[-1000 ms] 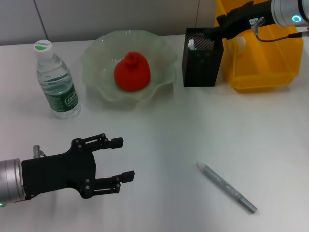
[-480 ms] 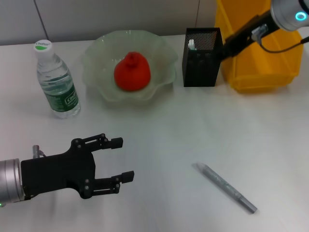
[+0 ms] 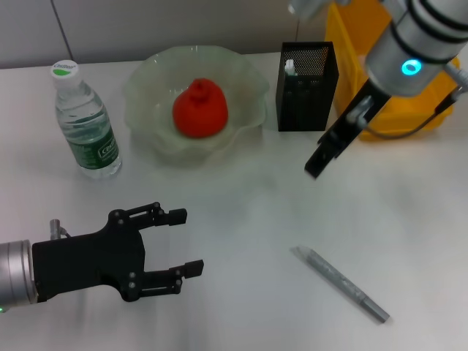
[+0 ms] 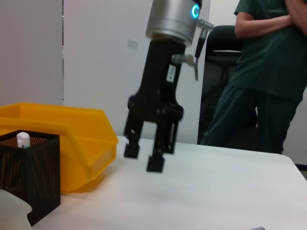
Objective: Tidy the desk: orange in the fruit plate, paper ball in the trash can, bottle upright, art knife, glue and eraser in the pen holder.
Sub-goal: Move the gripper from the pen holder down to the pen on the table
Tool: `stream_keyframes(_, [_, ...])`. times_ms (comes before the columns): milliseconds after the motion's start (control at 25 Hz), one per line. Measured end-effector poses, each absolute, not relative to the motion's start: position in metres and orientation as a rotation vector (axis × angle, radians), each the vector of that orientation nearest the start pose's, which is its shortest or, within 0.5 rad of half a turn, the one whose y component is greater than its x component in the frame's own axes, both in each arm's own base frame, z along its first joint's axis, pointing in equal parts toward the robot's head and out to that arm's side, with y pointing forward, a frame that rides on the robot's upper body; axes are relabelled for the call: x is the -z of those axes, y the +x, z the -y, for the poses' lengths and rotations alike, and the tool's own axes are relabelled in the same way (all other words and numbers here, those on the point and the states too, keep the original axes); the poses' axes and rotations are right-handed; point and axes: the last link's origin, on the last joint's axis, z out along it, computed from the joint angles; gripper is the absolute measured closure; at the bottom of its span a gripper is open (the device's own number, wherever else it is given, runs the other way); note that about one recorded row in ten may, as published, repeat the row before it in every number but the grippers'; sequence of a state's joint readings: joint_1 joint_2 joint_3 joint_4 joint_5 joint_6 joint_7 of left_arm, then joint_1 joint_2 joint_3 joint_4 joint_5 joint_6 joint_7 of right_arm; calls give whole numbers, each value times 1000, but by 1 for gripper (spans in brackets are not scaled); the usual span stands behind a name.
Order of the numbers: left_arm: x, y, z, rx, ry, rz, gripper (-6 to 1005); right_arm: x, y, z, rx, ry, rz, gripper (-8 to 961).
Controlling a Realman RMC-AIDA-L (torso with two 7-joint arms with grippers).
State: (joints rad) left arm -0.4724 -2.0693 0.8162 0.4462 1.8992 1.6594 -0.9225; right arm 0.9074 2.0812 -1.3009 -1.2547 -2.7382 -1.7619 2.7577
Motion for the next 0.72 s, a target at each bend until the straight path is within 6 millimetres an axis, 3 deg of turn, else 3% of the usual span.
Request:
stream_keyframes(120, [38, -269, -277, 843, -2861, 209, 212, 12, 120, -375, 746, -2562, -1093, 250])
stream_keyframes(320, [37, -270, -276, 841, -2859, 213, 212, 36, 127, -368, 801, -2602, -1198, 251])
stream_keyframes(720, [37, -269, -277, 840, -2859, 209, 212, 60, 133, -362, 988, -2561, -1200, 251])
